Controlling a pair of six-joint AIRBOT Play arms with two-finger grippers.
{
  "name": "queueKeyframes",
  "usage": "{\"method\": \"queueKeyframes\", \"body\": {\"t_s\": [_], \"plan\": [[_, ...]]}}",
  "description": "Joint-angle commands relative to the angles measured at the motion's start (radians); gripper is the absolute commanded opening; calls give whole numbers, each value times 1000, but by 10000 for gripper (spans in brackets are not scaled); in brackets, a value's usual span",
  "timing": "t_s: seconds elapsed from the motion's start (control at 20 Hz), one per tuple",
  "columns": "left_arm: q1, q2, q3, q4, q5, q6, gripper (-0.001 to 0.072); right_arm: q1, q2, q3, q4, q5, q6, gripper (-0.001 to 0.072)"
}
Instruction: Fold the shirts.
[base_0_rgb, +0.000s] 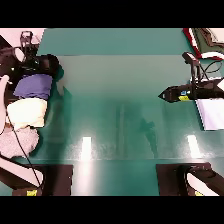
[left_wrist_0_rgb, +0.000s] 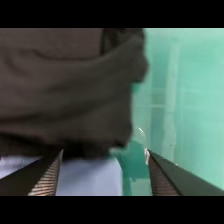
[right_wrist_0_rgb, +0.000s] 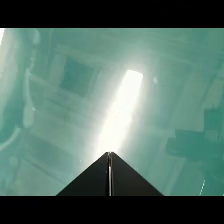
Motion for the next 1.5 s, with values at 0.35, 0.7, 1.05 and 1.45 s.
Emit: {"method": "queueKeyframes", "body": {"t_s": [0.35, 0.7, 1.05, 1.45], "plan": [[11, -188, 139, 10, 92, 3, 27, 1, 0, 0, -1, 2, 0, 23], [-12, -75, 409, -101, -94, 30, 23, 0, 36, 3, 2, -114, 1, 23], [-122, 361, 409, -650, -285, 406, 23, -31, 237, 3, 2, -394, 1, 23], [-400, 486, 199, -768, -563, 423, 24, -111, 352, 3, 2, -354, 14, 22]]}}
